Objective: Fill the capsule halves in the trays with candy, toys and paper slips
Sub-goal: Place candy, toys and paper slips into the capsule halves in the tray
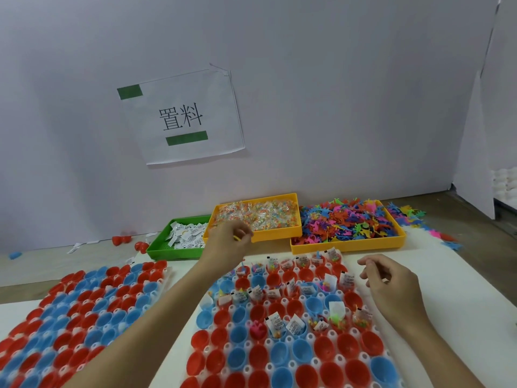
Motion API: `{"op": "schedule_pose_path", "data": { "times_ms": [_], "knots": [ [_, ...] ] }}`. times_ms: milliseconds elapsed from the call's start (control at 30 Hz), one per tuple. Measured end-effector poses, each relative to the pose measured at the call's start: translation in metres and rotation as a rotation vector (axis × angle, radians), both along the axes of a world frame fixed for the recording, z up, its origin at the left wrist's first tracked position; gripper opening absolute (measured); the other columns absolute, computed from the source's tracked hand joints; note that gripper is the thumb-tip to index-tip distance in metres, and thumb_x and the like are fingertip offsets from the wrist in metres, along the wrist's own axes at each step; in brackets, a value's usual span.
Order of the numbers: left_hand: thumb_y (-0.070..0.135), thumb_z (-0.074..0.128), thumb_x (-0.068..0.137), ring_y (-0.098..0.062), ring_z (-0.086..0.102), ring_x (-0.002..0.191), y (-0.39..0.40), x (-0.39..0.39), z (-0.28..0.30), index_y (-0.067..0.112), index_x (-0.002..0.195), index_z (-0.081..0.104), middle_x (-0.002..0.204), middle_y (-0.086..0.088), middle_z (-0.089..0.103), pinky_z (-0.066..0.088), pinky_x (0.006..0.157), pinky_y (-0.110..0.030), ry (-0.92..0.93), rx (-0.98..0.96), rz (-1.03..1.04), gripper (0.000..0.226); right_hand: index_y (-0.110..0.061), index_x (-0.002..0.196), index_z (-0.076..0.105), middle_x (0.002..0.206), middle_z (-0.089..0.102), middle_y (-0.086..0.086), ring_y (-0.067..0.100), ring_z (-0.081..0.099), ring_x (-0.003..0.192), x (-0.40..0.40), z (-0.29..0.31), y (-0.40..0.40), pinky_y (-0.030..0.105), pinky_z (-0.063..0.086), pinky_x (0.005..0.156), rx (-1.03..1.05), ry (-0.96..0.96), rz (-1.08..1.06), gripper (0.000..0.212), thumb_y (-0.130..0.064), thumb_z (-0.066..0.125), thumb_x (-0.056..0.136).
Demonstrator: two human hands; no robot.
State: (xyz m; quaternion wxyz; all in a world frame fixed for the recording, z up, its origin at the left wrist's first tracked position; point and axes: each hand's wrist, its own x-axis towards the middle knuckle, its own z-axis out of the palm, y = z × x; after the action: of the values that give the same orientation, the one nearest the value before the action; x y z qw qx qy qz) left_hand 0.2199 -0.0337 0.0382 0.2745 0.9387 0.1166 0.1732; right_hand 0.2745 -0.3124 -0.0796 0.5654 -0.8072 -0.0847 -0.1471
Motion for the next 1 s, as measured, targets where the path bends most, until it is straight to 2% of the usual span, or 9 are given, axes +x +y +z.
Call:
{"op": "schedule_pose_path", "data": {
  "times_ms": [67, 167, 267, 467, 567, 633, 833, 900, 1000],
  "knots": [
    [0.012, 0.059, 0.094, -0.008, 0.057, 0.067, -0.004, 0.027, 0.000, 0.011, 0.097, 0.071, 0.082, 0.003, 0.065, 0.042, 0.047, -0.011, -0.024, 0.008, 0.030, 0.013, -0.017, 0.091, 0.070, 0.076, 0.067, -0.004, 0.015, 0.063, 0.075, 0.000, 0.001, 0.001, 0.022, 0.047, 0.063, 0.004, 0.003, 0.002, 0.020, -0.009, 0.054, 0.099],
    [0.014, 0.057, 0.096, -0.014, 0.057, 0.082, -0.009, 0.062, -0.002, 0.008, 0.107, 0.071, 0.100, -0.008, 0.070, 0.042, 0.068, -0.021, -0.007, 0.045, 0.067, 0.019, -0.018, 0.089, 0.070, 0.075, 0.067, -0.004, 0.014, 0.063, 0.075, 0.000, 0.001, 0.001, 0.021, 0.046, 0.062, 0.003, 0.011, 0.009, 0.021, -0.009, 0.054, 0.099],
    [0.018, 0.060, 0.097, -0.020, 0.058, 0.092, -0.009, 0.085, -0.007, 0.005, 0.113, 0.069, 0.112, -0.012, 0.068, 0.042, 0.076, -0.027, 0.083, 0.067, 0.075, 0.023, -0.019, 0.088, 0.071, 0.073, 0.068, -0.007, 0.013, 0.064, 0.075, 0.000, 0.001, 0.001, 0.020, 0.046, 0.062, 0.005, 0.015, 0.018, 0.022, -0.009, 0.055, 0.099],
    [0.022, 0.080, 0.082, -0.025, 0.062, 0.097, -0.007, 0.108, -0.011, 0.007, 0.081, 0.073, 0.089, -0.010, 0.070, 0.051, 0.096, -0.041, 0.264, 0.039, 0.062, 0.017, -0.027, 0.080, 0.069, 0.067, 0.067, -0.011, 0.001, 0.064, 0.074, 0.002, 0.002, 0.001, 0.008, 0.047, 0.058, 0.013, 0.008, 0.038, 0.028, -0.010, 0.056, 0.098],
    [0.020, 0.080, 0.081, -0.016, 0.063, 0.079, -0.004, 0.108, -0.015, 0.009, 0.075, 0.073, 0.080, -0.007, 0.070, 0.052, 0.071, -0.027, 0.211, 0.035, 0.062, 0.014, -0.028, 0.079, 0.067, 0.068, 0.067, -0.013, -0.005, 0.063, 0.077, 0.002, 0.004, 0.002, 0.007, 0.047, 0.056, 0.002, 0.020, 0.044, 0.029, -0.010, 0.055, 0.099],
    [0.015, 0.074, 0.086, -0.004, 0.053, 0.065, -0.002, 0.106, -0.018, 0.010, 0.077, 0.073, 0.086, -0.008, 0.073, 0.039, 0.054, -0.017, 0.137, 0.040, 0.079, 0.010, -0.026, 0.080, 0.068, 0.069, 0.066, -0.013, -0.005, 0.063, 0.076, 0.002, 0.005, 0.003, 0.006, 0.047, 0.057, 0.003, 0.026, 0.045, 0.028, -0.010, 0.055, 0.099],
    [0.017, 0.052, 0.101, -0.022, 0.058, 0.080, 0.003, 0.092, -0.021, 0.006, 0.102, 0.060, 0.091, -0.007, 0.065, 0.046, 0.071, -0.034, -0.098, -0.052, 0.163, 0.013, -0.022, 0.083, 0.070, 0.071, 0.066, -0.012, 0.004, 0.063, 0.069, 0.001, 0.008, 0.004, 0.006, 0.046, 0.057, -0.016, 0.032, 0.032, 0.025, -0.010, 0.055, 0.099],
    [0.017, 0.048, 0.103, -0.025, 0.064, 0.074, 0.003, 0.082, -0.018, 0.009, 0.100, 0.053, 0.088, -0.009, 0.067, 0.053, 0.067, -0.040, -0.191, -0.189, 0.164, 0.010, -0.020, 0.083, 0.072, 0.070, 0.066, -0.010, 0.006, 0.062, 0.069, 0.000, 0.008, 0.003, 0.005, 0.045, 0.058, -0.010, 0.026, 0.016, 0.024, -0.011, 0.056, 0.099],
    [0.016, 0.048, 0.103, -0.018, 0.060, 0.057, 0.001, 0.063, -0.014, 0.013, 0.095, 0.049, 0.079, -0.009, 0.066, 0.049, 0.051, -0.030, -0.237, -0.257, 0.116, 0.008, -0.021, 0.082, 0.072, 0.068, 0.067, -0.010, 0.007, 0.062, 0.069, 0.000, 0.007, 0.003, 0.014, 0.045, 0.055, -0.013, 0.030, 0.010, 0.024, -0.013, 0.056, 0.099]
  ]
}}
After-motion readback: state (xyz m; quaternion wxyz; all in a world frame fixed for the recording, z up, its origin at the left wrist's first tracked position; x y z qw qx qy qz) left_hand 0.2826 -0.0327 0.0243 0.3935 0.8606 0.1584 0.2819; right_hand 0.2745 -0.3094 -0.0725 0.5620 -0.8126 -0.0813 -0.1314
